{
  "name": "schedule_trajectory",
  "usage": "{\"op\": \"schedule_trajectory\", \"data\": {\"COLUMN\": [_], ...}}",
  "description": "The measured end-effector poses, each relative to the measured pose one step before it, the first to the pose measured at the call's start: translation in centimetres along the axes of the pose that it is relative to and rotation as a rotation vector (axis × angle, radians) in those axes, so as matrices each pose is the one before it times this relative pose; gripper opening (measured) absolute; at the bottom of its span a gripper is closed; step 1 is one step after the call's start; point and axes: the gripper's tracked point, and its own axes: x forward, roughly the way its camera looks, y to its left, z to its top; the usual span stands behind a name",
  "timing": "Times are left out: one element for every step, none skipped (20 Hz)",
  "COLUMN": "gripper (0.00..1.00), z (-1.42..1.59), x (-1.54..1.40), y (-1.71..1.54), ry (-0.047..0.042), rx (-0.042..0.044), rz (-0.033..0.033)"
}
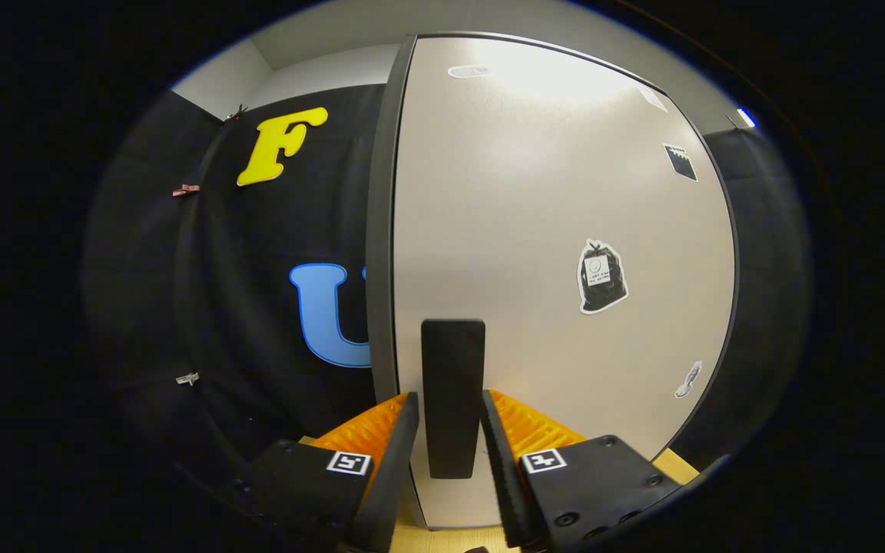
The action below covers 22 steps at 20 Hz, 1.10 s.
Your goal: Open the shoe cabinet door, grab the shoes and put them into the shoe cabinet, then close the shoe cabinet door.
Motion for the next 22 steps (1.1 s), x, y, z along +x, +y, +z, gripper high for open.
{"op": "schedule_trajectory", "data": {"gripper": [0.5,0.43,0.44,0.39,0.38,0.26,0.26,0.21,0.21,0.15,0.15,0.15,0.15,0.15,0.15,0.15,0.15,0.15,0.15,0.15,0.15,0.15], "z": [-0.032,0.061,0.491,-0.175,-0.372,0.167,-0.048,0.007,-0.1,0.091,0.159,0.099,0.098,0.353,0.137,0.107,0.107,0.151,-0.136,-0.145,0.037,0.022], "x": [0.08,0.135,-2.113,1.769,0.388,-0.179,-0.184,-0.192,-0.572,-0.225,-0.512,-0.681,-0.799,-0.564,-0.647,-0.859,-1.014,-1.403,-1.145,-0.963,-0.726,-0.716], "y": [0.043,0.081,-0.095,-0.173,-0.069,-0.049,-0.052,0.102,0.046,0.091,0.003,0.146,0.03,-0.107,-0.153,-0.121,-0.092,-0.539,-0.493,-0.54,-0.352,-0.46], "ry": [-0.00433,-0.01426,0.00004,-0.00959,0.00695,0.00108,0.00911,-0.00013,0.00274,0.00238,0.00252,0.00044,0.00374,-0.00345,-0.00241,-0.0051,-0.00088,-0.01138,0.00482,-0.0012,0.00049,0.00028], "rx": [0.00841,-0.0078,0.00175,0.00297,0.00609,-0.00522,-0.01023,-0.0112,-0.00351,-0.00106,0.00105,0.00181,0.00121,0.00055,0.00229,0.00322,0.00013,0.00401,-0.00048,-0.00215,-0.00168,0.00494], "rz": [-0.00992,-0.01317,0.00631,-0.00972,-0.00315,0.00588,0.0026,0.00564,0.00647,0.00951,0.01188,0.01025,0.00879,0.00463,0.00534,0.00721,0.00829,0.00751,0.0078,0.00712,0.00608,0.00533]}}
